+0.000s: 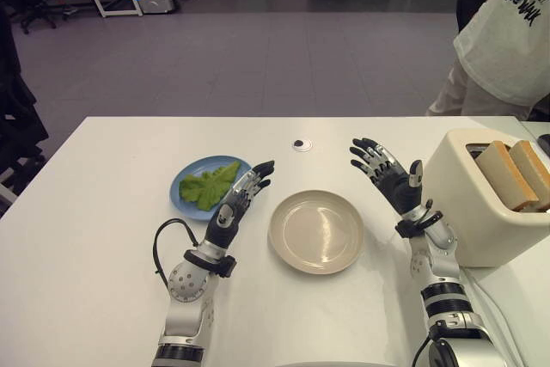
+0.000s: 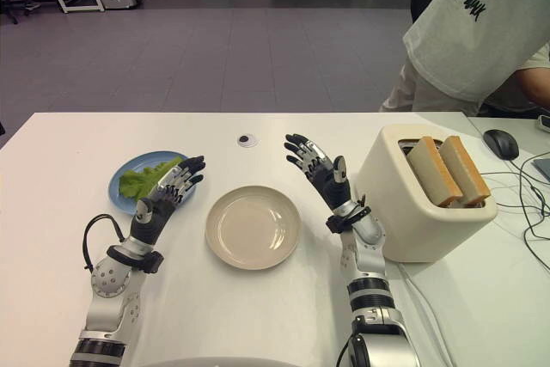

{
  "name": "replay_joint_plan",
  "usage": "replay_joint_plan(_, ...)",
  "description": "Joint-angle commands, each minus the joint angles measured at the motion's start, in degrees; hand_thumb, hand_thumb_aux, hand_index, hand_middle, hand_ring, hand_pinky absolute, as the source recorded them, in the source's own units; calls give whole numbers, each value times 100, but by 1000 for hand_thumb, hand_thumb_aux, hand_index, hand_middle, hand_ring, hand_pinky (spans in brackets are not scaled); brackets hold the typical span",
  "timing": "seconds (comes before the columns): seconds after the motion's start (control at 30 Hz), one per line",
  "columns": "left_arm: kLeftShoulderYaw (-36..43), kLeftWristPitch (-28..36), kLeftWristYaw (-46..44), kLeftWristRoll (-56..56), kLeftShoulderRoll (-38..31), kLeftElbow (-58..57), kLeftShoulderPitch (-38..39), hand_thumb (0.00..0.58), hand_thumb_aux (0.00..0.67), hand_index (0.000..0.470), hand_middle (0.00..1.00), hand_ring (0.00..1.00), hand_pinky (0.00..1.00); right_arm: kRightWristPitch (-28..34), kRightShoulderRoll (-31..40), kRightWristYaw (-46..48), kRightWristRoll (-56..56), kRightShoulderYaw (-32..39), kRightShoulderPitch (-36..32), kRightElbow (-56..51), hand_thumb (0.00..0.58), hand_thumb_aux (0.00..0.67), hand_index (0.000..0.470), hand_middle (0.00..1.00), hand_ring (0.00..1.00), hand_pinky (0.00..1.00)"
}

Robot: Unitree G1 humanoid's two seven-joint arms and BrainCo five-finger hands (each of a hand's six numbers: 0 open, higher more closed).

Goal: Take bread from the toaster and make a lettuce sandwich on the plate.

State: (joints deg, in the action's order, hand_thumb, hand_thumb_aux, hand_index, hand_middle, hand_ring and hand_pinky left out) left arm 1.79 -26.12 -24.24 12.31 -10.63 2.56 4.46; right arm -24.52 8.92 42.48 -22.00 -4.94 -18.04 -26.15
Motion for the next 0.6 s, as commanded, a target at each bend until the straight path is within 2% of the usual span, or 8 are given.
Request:
replay_joint_plan(0.03, 33, 46, -13, -80, -5, -33, -5, 0, 0, 0, 0, 0, 0, 38, -3, -3, 48, -11, -51, 2, 0, 0, 0, 0, 0, 0)
replay_joint_plan(0.5, 35, 35, -10, -123, -9, -49, -9, 0, 0, 0, 0, 0, 0, 22, 5, 6, 73, 4, -50, 4, 0, 0, 0, 0, 0, 0)
replay_joint_plan(0.6, 33, 43, 19, -175, -12, -19, 28, 0, 0, 0, 0, 0, 0, -215, 56, 113, 214, 110, 47, 158, 0, 0, 0, 0, 0, 0)
